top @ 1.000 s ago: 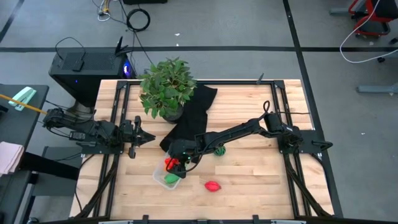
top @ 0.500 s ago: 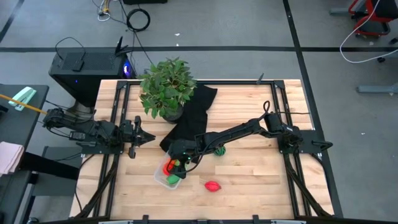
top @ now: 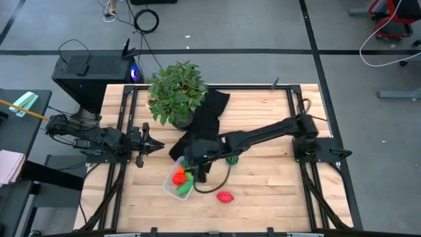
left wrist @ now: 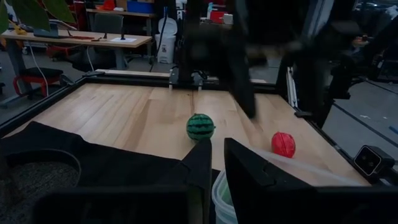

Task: Pick and placing Produce into tupperware
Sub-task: Put the dark green watermelon into the transparent bin

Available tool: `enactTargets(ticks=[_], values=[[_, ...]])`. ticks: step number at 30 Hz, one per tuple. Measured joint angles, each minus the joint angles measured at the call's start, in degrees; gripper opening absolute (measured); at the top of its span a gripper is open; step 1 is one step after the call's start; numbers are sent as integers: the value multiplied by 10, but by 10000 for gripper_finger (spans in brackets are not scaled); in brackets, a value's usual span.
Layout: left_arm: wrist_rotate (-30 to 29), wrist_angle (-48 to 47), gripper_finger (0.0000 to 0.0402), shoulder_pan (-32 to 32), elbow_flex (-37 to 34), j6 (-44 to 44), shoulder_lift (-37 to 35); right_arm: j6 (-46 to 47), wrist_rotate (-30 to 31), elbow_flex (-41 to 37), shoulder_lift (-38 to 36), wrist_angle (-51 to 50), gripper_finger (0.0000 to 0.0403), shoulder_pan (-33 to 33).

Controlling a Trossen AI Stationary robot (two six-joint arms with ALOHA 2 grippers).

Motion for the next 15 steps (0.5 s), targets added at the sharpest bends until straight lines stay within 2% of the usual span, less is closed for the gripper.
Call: enactTargets(ticks=[3,7,11,15], values=[[0,0,52,0,0,0,0,-27,73,-5,-41,-66,311,9],[0,0,52,0,0,0,0,-17,160,-45,-98,-135,309,23],[0,1,51,0,0,0,0,45,233,-116,-173,-169,307,33],[0,1,54,0,0,0,0,126,265,-188,-259,-202,307,39]])
